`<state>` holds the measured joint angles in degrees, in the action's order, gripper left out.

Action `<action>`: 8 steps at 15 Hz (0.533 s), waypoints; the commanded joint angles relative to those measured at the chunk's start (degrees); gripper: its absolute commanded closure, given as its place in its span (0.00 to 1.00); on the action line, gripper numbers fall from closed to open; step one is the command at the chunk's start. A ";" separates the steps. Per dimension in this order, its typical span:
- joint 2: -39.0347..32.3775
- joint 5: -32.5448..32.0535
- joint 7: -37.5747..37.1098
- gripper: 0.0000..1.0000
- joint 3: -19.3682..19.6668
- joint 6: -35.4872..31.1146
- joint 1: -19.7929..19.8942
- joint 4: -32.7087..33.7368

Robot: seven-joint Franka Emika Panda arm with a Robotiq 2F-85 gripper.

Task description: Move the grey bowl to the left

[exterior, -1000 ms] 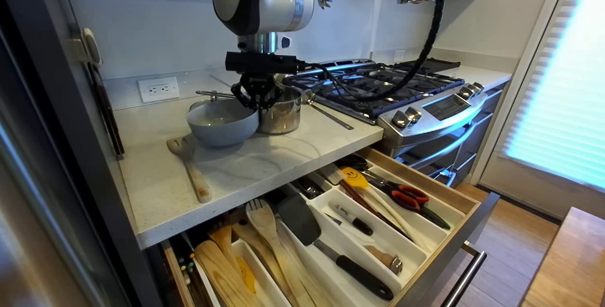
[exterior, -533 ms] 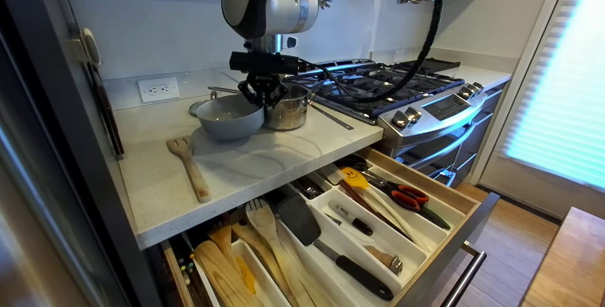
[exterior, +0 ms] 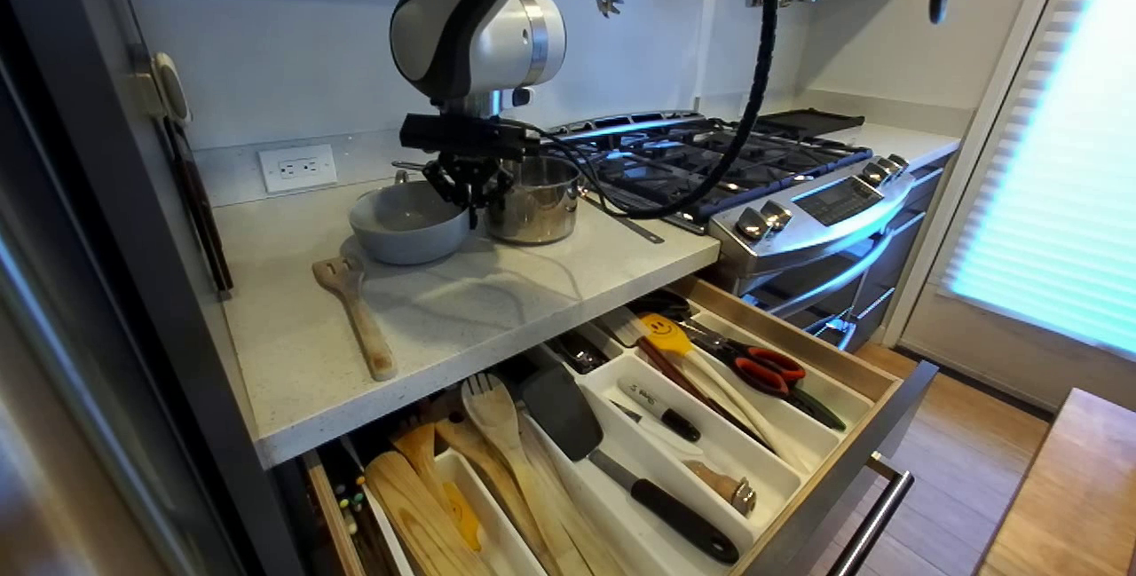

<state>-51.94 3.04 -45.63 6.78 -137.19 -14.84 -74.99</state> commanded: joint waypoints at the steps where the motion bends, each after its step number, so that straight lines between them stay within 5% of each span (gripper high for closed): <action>1: -3.35 -1.05 -2.10 0.98 0.01 1.05 -0.24 5.75; 3: -3.98 -0.64 -1.81 0.98 -0.51 1.81 -0.06 7.05; 4: -4.20 -0.66 -1.78 0.68 -0.59 2.24 -0.11 7.48; 8: -2.68 -0.55 -1.14 0.46 -1.35 5.48 -0.09 7.89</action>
<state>-55.02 3.04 -46.10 6.18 -135.17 -15.08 -68.74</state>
